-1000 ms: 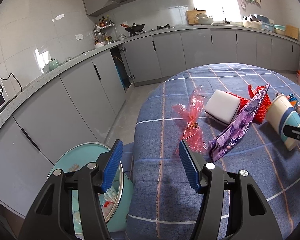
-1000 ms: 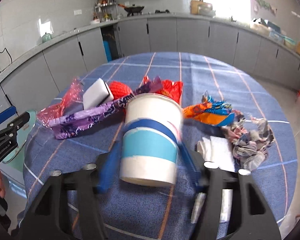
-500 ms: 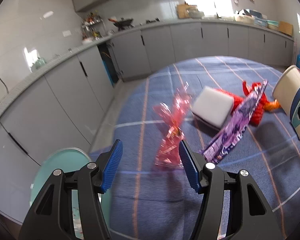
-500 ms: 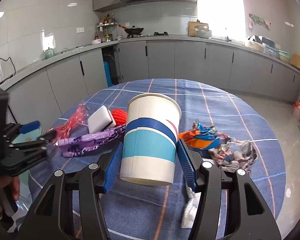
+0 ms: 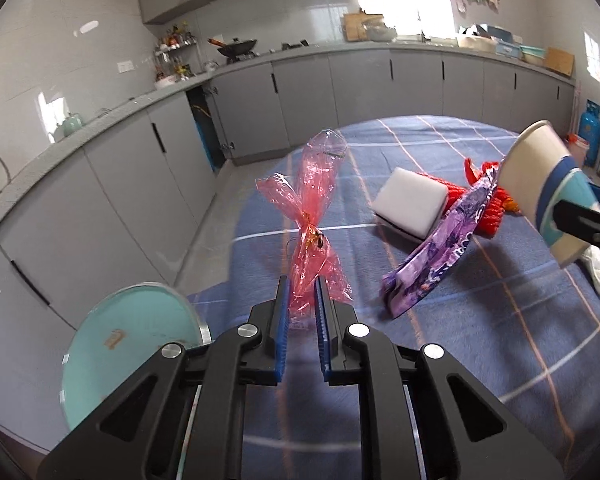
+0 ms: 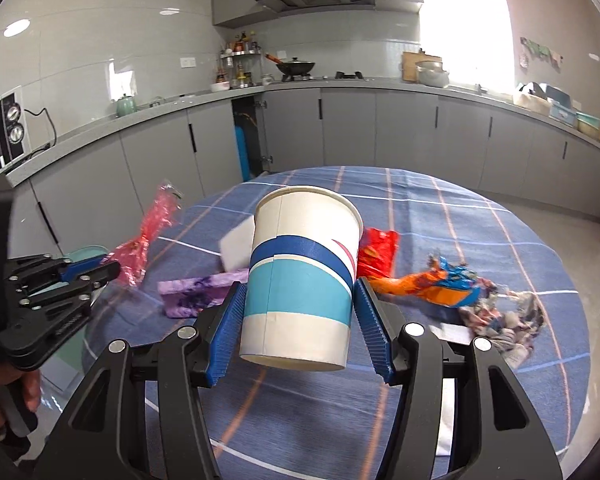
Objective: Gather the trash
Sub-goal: 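Grasp the pink cellophane wrapper with the left tool while the right tool grasps the blue-striped paper cup, then carry the pink wrapper and the paper cup with both tools over the teal bin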
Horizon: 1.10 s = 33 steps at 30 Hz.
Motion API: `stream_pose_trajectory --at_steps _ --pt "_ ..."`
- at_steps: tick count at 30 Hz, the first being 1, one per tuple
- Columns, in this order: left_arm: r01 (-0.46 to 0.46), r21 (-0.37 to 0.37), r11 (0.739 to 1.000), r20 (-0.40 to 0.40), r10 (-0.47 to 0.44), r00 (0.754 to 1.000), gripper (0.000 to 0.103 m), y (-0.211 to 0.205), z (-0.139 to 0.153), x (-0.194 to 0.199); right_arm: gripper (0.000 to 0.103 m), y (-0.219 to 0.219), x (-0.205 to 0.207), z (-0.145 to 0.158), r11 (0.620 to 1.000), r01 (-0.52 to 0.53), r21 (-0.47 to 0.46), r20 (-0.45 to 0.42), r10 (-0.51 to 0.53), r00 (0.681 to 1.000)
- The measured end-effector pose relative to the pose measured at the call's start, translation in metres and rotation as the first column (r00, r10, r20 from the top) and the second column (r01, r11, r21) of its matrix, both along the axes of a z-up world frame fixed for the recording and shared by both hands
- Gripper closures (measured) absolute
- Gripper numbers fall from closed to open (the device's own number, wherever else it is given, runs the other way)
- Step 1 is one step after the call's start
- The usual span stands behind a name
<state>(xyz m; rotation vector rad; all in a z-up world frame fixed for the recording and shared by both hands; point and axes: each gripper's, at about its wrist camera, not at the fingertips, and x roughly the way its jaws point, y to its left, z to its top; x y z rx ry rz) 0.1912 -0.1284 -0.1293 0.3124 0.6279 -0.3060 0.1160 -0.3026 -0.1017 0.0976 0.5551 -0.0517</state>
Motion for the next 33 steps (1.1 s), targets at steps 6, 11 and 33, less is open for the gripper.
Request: stream_pose_trajectory --at_steps 6,11,33 --pt "-0.060 -0.002 0.998 0.032 0.060 0.998 0.090 0.037 0.011 -0.018 0.047 0.025 0.014 0.006 0.997 -0.081 0.009 0.017 0.081 0.997" --pt "-0.102 0.003 0.995 0.048 0.102 0.994 0.090 0.064 0.019 -0.022 0.047 0.047 0.033 0.013 0.991 -0.133 0.015 0.022 0.132 0.991" --pt "-0.302 -0.002 0.953 0.089 0.301 0.950 0.090 0.155 0.033 -0.020 0.047 0.131 0.079 0.021 0.954 -0.297 -0.043 0.025 0.298 0.954"
